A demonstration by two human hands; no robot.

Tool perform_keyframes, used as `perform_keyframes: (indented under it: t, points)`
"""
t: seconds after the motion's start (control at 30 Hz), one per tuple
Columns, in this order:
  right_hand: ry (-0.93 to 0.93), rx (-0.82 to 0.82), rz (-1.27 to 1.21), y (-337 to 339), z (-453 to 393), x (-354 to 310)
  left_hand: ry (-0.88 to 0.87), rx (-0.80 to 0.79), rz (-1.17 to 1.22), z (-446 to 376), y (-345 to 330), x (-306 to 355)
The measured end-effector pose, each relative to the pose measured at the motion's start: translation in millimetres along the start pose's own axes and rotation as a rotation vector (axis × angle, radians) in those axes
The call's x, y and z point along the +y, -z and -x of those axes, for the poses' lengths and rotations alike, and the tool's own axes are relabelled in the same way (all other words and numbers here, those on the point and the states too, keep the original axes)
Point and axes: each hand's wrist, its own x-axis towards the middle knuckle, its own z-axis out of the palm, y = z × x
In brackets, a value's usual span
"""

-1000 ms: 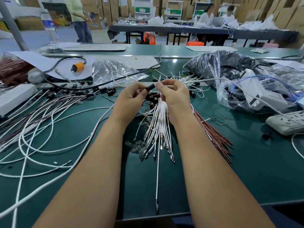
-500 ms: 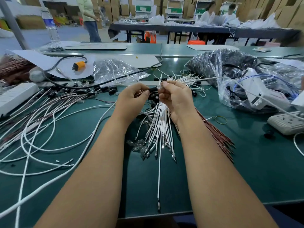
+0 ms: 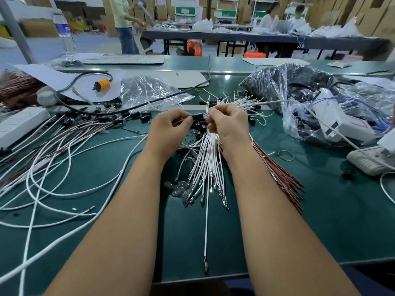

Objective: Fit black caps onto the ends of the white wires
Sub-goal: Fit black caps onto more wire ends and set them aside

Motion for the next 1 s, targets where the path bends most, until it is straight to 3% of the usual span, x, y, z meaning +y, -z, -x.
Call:
perform_keyframes:
  t: [0.43,0.67,1.0]
  points:
    - [-0.025,-0.073,0.001,-1,-3,4,0.063,-0.05,0.022,-1,0,-1]
    - [-0.03,-0.096,0.112,-2,-3,7,0.066,-0.136,0.043,1,4,4]
    - [0.07,-0.126,0.254,-3,0,13,0.095,-0.116,0.062,2,7,2]
